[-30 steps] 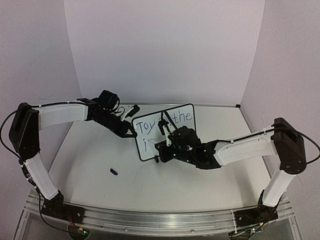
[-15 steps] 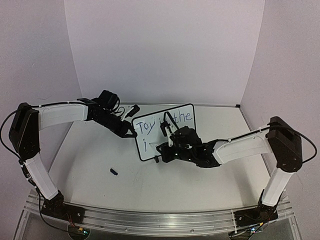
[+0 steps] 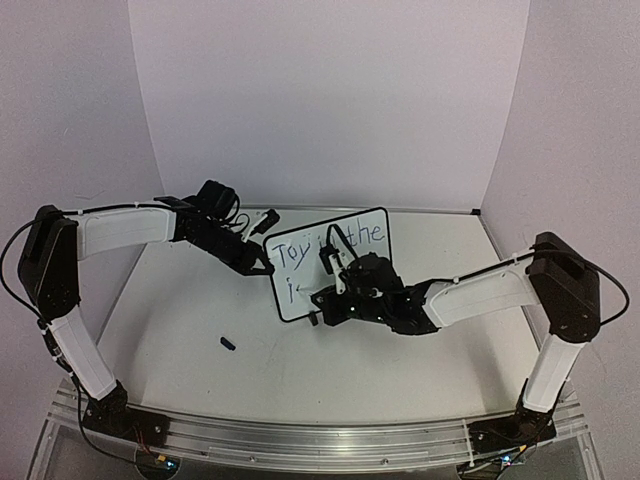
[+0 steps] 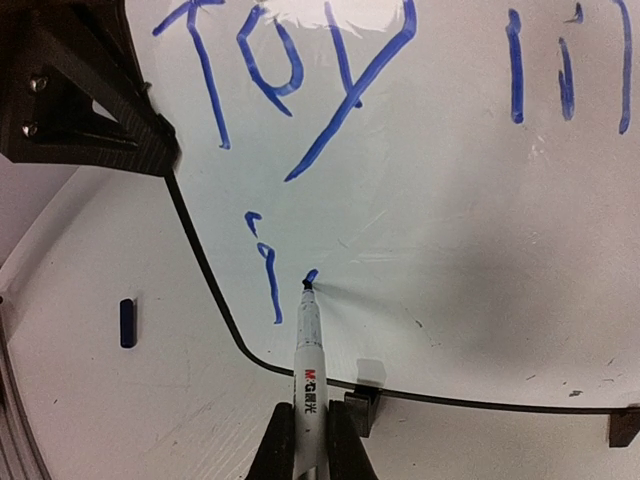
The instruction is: Write a sentence on the whiteboard
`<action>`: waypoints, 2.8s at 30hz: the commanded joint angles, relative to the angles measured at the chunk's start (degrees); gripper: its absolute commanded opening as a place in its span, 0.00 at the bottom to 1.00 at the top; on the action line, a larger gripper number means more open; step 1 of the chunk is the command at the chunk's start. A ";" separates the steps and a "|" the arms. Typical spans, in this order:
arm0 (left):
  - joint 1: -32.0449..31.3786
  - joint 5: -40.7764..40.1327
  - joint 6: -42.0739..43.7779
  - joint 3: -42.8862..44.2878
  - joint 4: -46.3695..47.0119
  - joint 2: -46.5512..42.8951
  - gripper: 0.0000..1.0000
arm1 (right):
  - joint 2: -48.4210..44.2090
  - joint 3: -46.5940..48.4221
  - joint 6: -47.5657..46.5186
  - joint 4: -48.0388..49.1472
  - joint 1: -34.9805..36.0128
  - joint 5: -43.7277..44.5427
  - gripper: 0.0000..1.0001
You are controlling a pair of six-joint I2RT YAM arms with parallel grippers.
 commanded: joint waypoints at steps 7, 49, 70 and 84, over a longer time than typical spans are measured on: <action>-0.54 -3.34 0.10 1.52 -2.45 1.67 0.00 | 0.54 0.10 0.90 -0.58 -0.29 0.06 0.00; -0.55 -3.18 0.10 1.61 -2.46 1.85 0.00 | -7.28 -0.07 -2.70 -3.56 -0.18 2.94 0.00; -0.55 -3.30 0.11 1.61 -2.57 1.94 0.00 | -2.46 1.96 -2.00 -3.65 -1.01 4.39 0.00; -0.64 -3.21 0.10 1.70 -2.54 2.03 0.00 | -1.21 1.30 -0.96 -5.42 -1.25 3.41 0.00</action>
